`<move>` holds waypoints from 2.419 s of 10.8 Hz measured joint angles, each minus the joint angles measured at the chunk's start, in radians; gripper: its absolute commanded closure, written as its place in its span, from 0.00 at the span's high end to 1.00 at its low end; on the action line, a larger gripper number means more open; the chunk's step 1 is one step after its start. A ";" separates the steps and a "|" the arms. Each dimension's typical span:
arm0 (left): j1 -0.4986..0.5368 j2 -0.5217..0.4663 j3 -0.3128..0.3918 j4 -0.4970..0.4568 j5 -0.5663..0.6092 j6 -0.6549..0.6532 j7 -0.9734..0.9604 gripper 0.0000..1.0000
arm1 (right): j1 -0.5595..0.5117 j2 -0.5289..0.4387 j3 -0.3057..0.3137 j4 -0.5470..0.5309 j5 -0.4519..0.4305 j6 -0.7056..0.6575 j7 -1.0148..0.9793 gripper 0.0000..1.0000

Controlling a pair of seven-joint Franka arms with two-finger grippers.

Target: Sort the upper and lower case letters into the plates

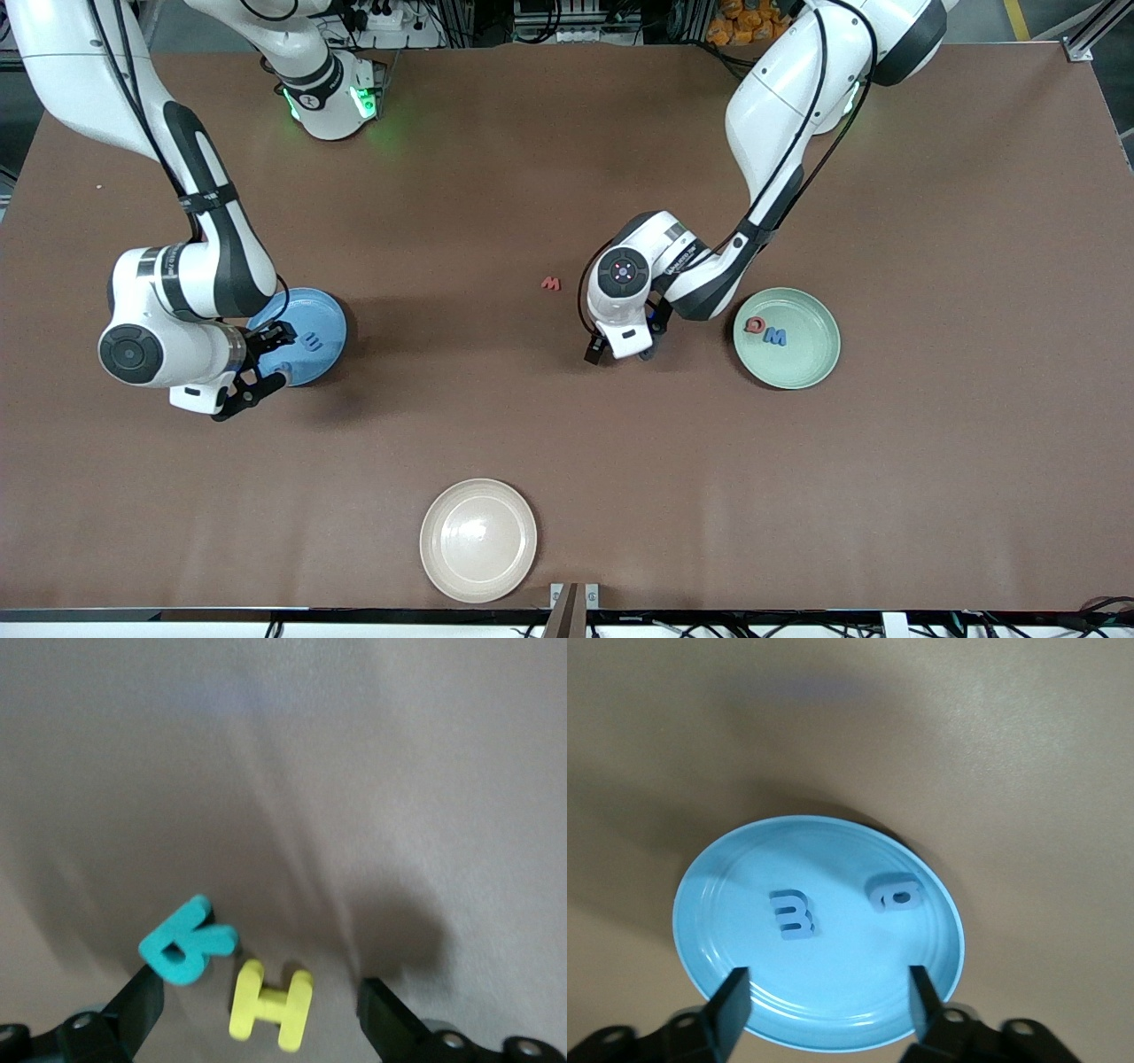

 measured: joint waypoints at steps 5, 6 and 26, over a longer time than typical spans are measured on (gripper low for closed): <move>-0.022 0.001 0.022 0.017 0.000 -0.008 -0.006 0.87 | 0.115 -0.048 0.025 0.114 0.002 -0.129 0.038 1.00; -0.023 0.001 0.022 0.021 0.000 -0.008 -0.006 0.82 | 0.157 -0.055 0.041 0.136 0.003 -0.140 0.050 1.00; 0.333 -0.222 -0.074 0.020 -0.048 -0.473 0.546 0.00 | 0.585 0.148 0.294 -0.060 -0.401 0.403 0.616 0.76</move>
